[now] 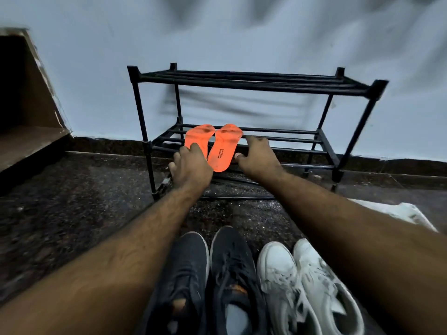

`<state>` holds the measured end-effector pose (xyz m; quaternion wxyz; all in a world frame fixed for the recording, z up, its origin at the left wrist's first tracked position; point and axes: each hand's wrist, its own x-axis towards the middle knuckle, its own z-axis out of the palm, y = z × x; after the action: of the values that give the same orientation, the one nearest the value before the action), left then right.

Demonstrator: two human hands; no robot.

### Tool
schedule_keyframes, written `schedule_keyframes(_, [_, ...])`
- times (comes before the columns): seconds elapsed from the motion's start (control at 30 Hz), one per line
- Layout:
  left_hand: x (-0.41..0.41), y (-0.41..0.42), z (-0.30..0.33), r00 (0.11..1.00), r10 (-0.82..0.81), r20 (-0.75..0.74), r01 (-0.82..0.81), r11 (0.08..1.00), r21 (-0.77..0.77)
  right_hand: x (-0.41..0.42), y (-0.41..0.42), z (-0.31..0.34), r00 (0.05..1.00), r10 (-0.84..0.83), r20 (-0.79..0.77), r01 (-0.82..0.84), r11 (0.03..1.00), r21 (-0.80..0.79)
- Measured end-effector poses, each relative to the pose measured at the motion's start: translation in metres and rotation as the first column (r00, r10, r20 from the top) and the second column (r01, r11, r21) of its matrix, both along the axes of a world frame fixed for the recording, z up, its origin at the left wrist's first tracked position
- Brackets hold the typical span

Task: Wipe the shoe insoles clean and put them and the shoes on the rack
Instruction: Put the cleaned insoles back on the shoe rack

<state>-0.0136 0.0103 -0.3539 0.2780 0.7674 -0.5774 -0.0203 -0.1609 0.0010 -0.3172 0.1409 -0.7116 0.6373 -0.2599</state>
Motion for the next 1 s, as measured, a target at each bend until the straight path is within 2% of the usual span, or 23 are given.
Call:
schedule_keyframes(0.23, [-0.048, 0.115, 0.044, 0.992, -0.126, 0.021, 0.126, 0.992, 0.029, -0.036, 0.108, 0.032, 0.999, 0.023, 0.022, -0.023, 1.000, -0.007])
schedule_keyframes(0.4, [-0.099, 0.182, 0.063, 0.983, -0.163, -0.086, 0.168, 0.984, 0.059, -0.077, 0.175, 0.049, 0.998, -0.010, 0.069, 0.011, 1.000, -0.022])
schedule_keyframes(0.53, [-0.153, 0.222, 0.065, 0.969, -0.239, -0.062, 0.244, 0.967, 0.073, -0.125, 0.215, 0.049, 0.995, -0.027, 0.099, 0.031, 0.999, -0.036])
schedule_keyframes(0.77, [-0.264, 0.277, 0.033, 0.899, -0.436, -0.022, 0.434, 0.888, 0.153, -0.237, 0.276, 0.006, 0.967, -0.174, 0.184, 0.174, 0.985, 0.016])
schedule_keyframes(0.9, [-0.316, 0.295, 0.004, 0.839, -0.543, 0.036, 0.525, 0.825, 0.210, -0.295, 0.305, -0.040, 0.943, -0.274, 0.187, 0.258, 0.960, 0.106])
schedule_keyframes(1.0, [-0.351, 0.305, -0.019, 0.812, -0.583, 0.018, 0.556, 0.784, 0.275, -0.335, 0.322, -0.078, 0.915, -0.357, 0.186, 0.325, 0.928, 0.179])
